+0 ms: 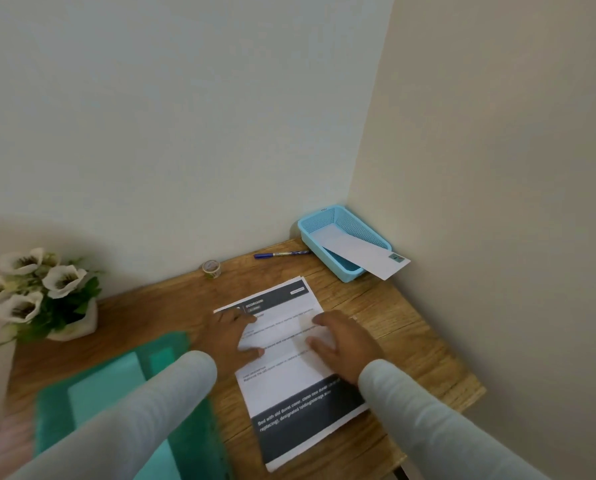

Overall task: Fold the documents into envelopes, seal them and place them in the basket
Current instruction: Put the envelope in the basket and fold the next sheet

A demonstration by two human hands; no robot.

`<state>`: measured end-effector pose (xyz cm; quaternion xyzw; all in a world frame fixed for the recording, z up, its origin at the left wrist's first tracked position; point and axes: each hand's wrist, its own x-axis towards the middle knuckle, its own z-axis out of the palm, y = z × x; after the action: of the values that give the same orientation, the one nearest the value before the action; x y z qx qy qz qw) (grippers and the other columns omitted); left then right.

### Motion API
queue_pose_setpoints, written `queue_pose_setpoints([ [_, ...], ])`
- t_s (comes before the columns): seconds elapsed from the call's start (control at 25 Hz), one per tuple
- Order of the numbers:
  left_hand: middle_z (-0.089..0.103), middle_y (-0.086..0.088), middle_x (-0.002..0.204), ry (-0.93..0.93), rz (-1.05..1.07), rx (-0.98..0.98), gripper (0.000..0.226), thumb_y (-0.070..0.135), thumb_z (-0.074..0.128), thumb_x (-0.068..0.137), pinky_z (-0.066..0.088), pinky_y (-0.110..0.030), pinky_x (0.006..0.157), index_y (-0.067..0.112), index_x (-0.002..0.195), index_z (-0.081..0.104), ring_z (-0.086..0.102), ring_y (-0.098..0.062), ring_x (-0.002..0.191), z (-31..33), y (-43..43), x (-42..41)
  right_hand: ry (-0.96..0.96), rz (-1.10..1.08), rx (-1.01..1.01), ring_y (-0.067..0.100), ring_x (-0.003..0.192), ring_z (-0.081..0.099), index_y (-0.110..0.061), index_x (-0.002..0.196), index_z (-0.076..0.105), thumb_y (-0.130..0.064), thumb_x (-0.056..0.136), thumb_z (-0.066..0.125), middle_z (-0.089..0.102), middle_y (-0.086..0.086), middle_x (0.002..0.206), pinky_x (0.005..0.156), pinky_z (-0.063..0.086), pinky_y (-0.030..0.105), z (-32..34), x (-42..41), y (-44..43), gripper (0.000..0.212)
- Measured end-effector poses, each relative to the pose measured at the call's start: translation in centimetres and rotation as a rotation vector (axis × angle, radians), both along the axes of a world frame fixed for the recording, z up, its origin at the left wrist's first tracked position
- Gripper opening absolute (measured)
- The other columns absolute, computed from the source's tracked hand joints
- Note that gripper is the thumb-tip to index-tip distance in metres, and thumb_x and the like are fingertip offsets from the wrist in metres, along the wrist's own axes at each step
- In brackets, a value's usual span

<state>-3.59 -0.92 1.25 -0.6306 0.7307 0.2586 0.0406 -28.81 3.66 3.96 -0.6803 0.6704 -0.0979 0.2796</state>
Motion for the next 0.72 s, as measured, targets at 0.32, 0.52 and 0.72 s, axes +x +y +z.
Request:
queue_pose_setpoints([
  [0.32,-0.032,-0.005,0.164,-0.253,-0.141,0.052,0.147,0.1,0.053,0.052,-0.011,-0.063,0.118,0.029,0.157,-0.022,-0.029,-0.039,0.149,-3.0,1.4,0.6,0.319,0.666,-0.114,0.018,0.158,-0.008,-0.024,0.164,0.002,-0.072,0.101,0.021,-0.002,-0.003,0.173,0.128,-0.002,0.043,-5.6,4.7,1.7,0.082],
  [0.52,-0.034,-0.002,0.163,-0.274,-0.147,0.066,0.147,0.103,0.051,0.049,-0.01,-0.068,0.117,0.034,0.156,-0.023,-0.031,-0.041,0.148,-3.4,1.3,0.7,0.375,0.692,-0.097,0.017,0.157,-0.013,-0.027,0.164,-0.001,-0.072,0.101,0.013,-0.009,-0.005,0.172,0.128,-0.003,0.044,-6.1,4.3,-1.6,0.079],
  [0.72,-0.03,-0.002,0.165,-0.285,-0.115,0.054,0.147,0.102,0.053,0.048,-0.008,-0.066,0.12,0.036,0.155,-0.023,-0.027,-0.039,0.15,-3.7,1.3,0.6,0.454,0.609,0.004,0.019,0.157,-0.015,-0.029,0.163,-0.006,-0.074,0.098,0.019,-0.014,-0.004,0.171,0.128,0.002,0.051,-5.4,4.4,-7.2,0.083],
])
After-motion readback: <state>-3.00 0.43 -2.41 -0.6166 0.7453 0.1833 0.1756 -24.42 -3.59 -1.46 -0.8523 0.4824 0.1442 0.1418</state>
